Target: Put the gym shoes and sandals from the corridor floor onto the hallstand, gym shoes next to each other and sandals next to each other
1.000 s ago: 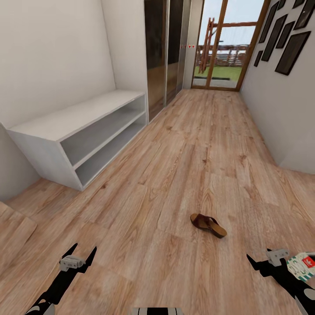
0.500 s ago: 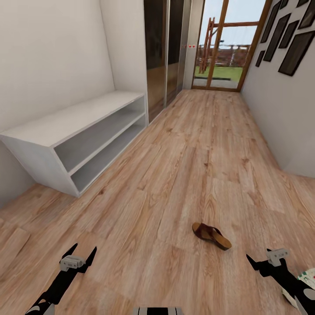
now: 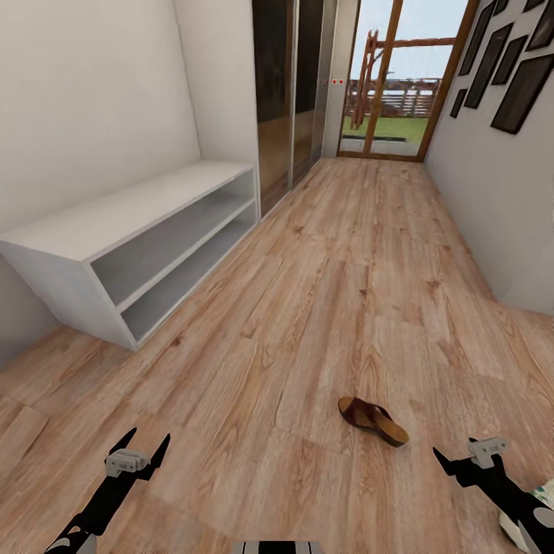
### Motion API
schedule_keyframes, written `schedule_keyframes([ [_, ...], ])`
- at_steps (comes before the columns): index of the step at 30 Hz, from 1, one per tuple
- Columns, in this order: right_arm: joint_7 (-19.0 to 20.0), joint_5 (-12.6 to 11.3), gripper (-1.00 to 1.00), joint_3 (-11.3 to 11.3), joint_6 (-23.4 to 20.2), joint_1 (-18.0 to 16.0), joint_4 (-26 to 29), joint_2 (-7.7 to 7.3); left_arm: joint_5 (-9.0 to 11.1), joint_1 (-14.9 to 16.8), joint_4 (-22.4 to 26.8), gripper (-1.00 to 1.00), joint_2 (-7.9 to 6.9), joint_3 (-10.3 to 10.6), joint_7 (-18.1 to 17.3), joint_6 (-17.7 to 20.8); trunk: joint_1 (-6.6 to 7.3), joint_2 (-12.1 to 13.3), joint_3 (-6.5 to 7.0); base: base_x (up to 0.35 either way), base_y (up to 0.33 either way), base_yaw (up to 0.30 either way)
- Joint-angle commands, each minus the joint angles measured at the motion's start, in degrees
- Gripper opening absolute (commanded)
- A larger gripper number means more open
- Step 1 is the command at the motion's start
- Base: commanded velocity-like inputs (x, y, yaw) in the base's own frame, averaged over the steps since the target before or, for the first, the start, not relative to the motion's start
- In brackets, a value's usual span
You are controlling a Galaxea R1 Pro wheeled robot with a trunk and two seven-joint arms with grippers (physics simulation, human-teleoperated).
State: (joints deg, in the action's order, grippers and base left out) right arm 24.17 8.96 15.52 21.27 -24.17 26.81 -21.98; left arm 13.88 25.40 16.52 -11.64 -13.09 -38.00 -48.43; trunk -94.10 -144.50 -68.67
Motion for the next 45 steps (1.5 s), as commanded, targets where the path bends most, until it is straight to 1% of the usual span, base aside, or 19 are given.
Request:
schedule_keyframes([
  [1, 0.00, 0.00, 1.00, 0.00, 0.00, 0.00, 0.00, 0.00, 0.00, 0.00, 0.00, 1.00, 0.00, 0.00, 0.00, 0.00, 0.00, 0.00, 0.00, -0.030, -0.098, 0.000],
  [22, 0.00, 0.01, 1.00, -0.05, 0.00, 0.00, 0.01, 0.09, -0.22, 0.00, 0.00, 1.00, 0.04, 0.08, 0.03, 0.00, 0.00, 0.00, 0.00, -0.091, -0.201, 0.000],
  [45, 0.00, 0.17, 1.00, -0.10, 0.00, 0.00, 0.01, 0.19, -0.08, 0.00, 0.00, 1.00, 0.00, 0.02, 0.03, 0.00, 0.00, 0.00, 0.00, -0.011, -0.025, 0.000],
])
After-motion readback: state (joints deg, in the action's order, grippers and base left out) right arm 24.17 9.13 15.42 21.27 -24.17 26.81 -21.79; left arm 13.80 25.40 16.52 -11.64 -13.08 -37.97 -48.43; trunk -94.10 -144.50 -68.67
